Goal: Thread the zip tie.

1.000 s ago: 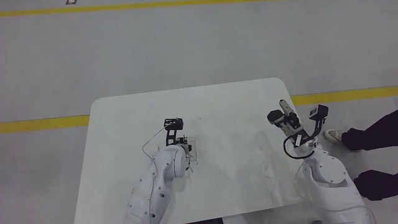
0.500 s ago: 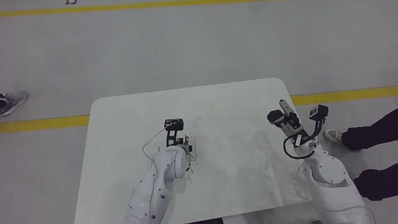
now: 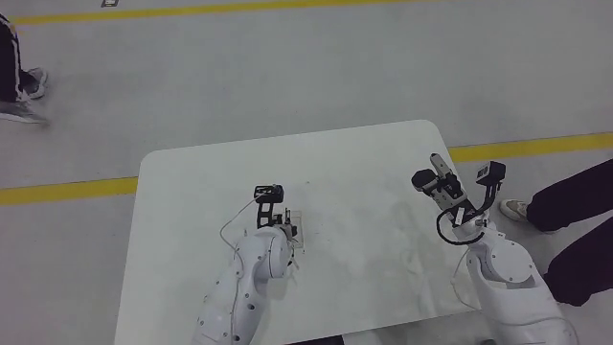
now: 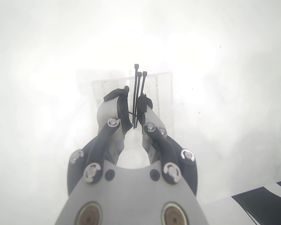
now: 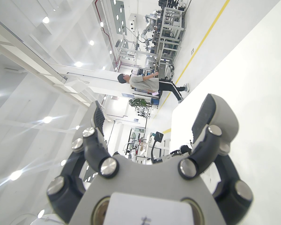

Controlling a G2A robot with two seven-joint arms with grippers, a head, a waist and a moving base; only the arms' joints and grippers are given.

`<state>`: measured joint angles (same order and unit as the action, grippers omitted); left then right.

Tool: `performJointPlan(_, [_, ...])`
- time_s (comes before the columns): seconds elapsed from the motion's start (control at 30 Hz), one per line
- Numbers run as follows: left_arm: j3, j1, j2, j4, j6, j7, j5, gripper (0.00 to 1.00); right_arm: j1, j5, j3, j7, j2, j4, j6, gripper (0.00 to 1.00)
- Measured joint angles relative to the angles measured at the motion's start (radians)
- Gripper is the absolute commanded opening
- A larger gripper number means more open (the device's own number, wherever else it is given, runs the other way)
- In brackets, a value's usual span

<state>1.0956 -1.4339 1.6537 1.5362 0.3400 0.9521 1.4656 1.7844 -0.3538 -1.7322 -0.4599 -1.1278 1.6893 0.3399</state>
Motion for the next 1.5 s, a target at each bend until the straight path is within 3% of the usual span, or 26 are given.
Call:
performJointPlan(0.17, [0.007,0.012,0.000,-0.024,0.000,-0.010,-0.008,0.07,0.000,0.000,0.000,0.000,0.000,0.000,0.000,1.00])
performJointPlan(1.5, [-0.007,0.056,0.006,-0.072,0.000,-0.003,-0.019,0.09,0.000,0.000,0.000,0.000,0.000,0.000,0.000,1.00])
